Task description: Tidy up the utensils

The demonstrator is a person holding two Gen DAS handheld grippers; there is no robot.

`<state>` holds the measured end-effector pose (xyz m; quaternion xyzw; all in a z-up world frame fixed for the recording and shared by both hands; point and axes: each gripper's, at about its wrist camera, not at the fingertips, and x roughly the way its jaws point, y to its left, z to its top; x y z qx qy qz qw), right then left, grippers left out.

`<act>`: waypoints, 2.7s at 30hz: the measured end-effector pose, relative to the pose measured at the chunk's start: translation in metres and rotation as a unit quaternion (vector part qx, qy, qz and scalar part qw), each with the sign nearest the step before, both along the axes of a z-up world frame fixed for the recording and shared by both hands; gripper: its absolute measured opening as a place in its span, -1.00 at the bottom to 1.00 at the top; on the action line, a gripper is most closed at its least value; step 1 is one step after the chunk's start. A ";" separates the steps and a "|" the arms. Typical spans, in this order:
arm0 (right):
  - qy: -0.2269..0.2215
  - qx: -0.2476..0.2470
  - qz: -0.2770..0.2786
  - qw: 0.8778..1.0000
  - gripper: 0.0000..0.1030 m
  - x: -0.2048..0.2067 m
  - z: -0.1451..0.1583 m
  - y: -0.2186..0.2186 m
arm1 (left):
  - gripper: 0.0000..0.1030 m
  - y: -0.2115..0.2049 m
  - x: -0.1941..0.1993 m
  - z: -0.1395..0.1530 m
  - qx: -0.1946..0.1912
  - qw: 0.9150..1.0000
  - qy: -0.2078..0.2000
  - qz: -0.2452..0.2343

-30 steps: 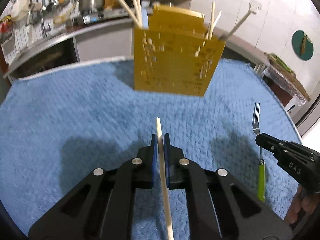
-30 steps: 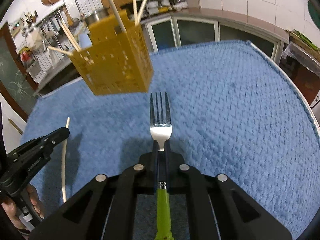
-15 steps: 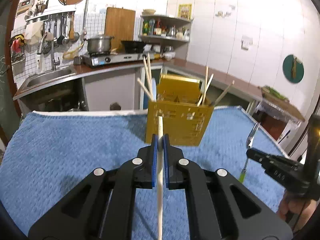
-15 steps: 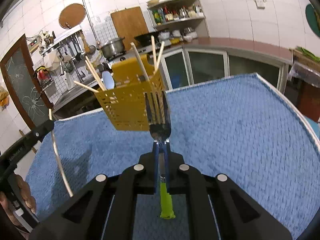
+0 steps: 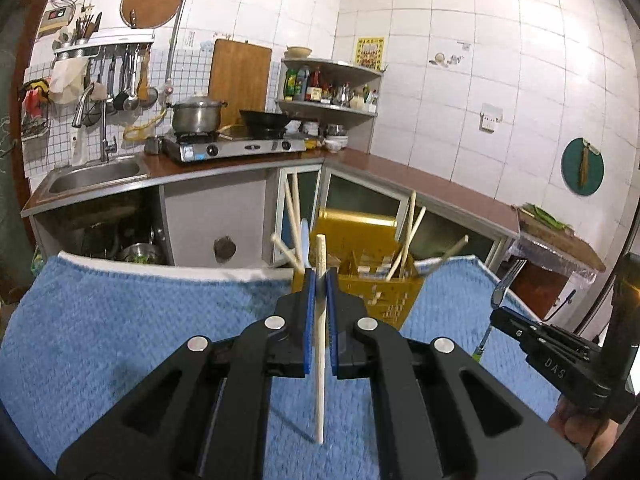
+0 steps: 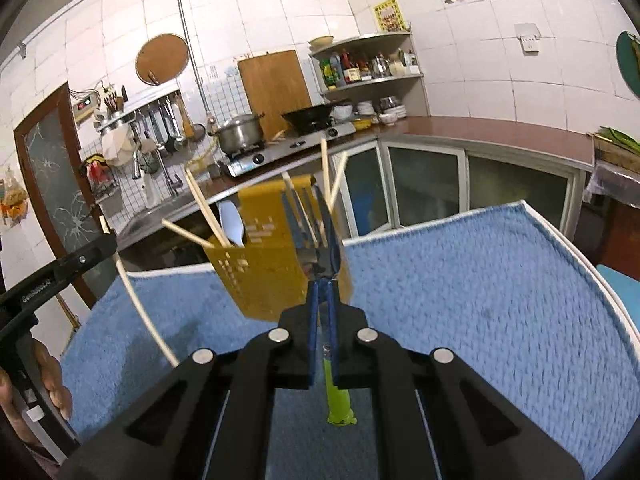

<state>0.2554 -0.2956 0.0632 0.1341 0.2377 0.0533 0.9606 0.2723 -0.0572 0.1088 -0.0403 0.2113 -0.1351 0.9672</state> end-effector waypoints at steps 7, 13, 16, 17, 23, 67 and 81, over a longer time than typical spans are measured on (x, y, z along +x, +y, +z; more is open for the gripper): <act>-0.051 0.002 0.007 0.999 -0.91 0.020 0.052 0.006 | -0.91 -0.009 0.019 0.046 -0.005 0.999 -0.033 -0.001; -0.100 -0.005 0.009 0.995 -0.91 0.041 0.095 0.020 | -0.91 -0.018 0.036 0.093 -0.011 0.997 -0.073 0.002; -0.115 -0.010 0.009 0.993 -0.91 0.058 0.105 0.028 | -0.91 -0.022 0.050 0.108 -0.019 0.996 -0.086 0.006; -0.120 -0.013 0.009 0.993 -0.91 0.064 0.106 0.031 | -0.92 -0.023 0.054 0.112 -0.020 0.995 -0.095 0.009; -0.135 -0.026 0.006 0.991 -0.91 0.094 0.091 0.040 | -0.91 -0.038 0.085 0.108 -0.015 0.993 -0.115 0.014; -0.074 -0.058 0.028 0.995 0.23 -0.045 0.031 0.039 | 0.90 0.054 -0.066 0.014 0.016 0.996 -0.044 0.077; -0.094 -0.088 0.004 0.992 0.91 -0.151 -0.007 0.068 | 0.90 0.048 -0.164 -0.048 0.069 0.992 -0.061 0.084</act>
